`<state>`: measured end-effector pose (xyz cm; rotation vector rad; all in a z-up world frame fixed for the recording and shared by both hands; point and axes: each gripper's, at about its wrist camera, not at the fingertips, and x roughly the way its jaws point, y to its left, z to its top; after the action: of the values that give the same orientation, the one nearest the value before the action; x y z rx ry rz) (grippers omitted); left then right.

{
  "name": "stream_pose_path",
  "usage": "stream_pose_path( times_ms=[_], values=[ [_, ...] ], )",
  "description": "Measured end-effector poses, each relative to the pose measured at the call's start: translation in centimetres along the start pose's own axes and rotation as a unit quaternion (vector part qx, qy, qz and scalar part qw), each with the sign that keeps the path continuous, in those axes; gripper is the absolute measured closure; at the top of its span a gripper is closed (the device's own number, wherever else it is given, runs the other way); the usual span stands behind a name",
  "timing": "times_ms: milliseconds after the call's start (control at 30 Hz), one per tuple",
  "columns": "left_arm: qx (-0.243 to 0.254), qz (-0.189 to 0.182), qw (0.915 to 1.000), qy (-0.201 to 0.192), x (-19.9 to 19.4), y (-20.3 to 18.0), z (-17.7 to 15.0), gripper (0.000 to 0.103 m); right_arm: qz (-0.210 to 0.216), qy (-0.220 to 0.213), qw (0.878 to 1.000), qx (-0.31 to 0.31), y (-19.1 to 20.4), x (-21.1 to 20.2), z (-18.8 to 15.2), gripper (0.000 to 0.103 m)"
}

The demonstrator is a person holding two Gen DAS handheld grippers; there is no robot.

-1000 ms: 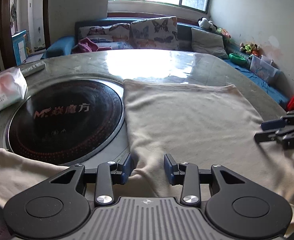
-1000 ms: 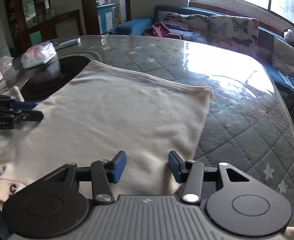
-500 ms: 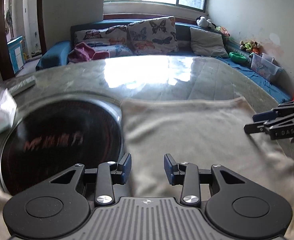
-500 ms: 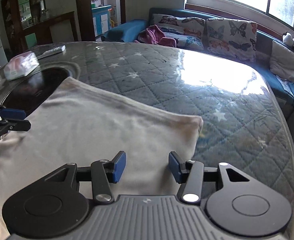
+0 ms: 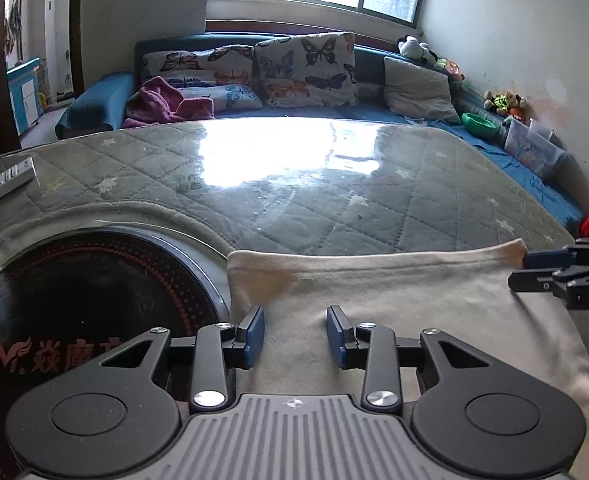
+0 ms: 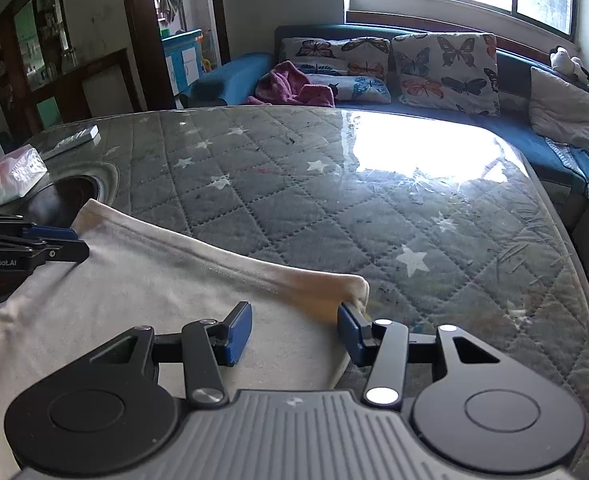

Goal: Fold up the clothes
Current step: 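Reach the right gripper to the other sleeve cuff and grasp it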

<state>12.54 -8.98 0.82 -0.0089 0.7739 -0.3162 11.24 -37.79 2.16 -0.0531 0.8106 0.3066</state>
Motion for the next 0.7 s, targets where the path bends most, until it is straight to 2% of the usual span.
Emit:
stream_pose_path(
  times_ms=[267, 367, 567, 700],
  values=[
    [0.018, 0.010, 0.9998, -0.005, -1.1, -0.9, -0.1, 0.064, -0.003, -0.007, 1.000, -0.010, 0.8, -1.5, 0.1, 0.053],
    [0.031, 0.010, 0.9994, -0.012, -2.7, -1.5, -0.6, 0.058, -0.004, -0.012, 1.000, -0.015, 1.4, -3.1, -0.5, 0.050],
    [0.056, -0.004, 0.9982, -0.021, -6.2, -3.0, -2.7, 0.053, -0.002, -0.011, 0.999, -0.037, 3.2, -7.1, -3.7, 0.047],
    [0.072, -0.031, 0.9967, -0.022, -8.4, -5.0, -4.7, 0.051, -0.012, -0.007, 0.998, -0.055, 4.7, -10.1, -6.9, 0.044]
  ],
)
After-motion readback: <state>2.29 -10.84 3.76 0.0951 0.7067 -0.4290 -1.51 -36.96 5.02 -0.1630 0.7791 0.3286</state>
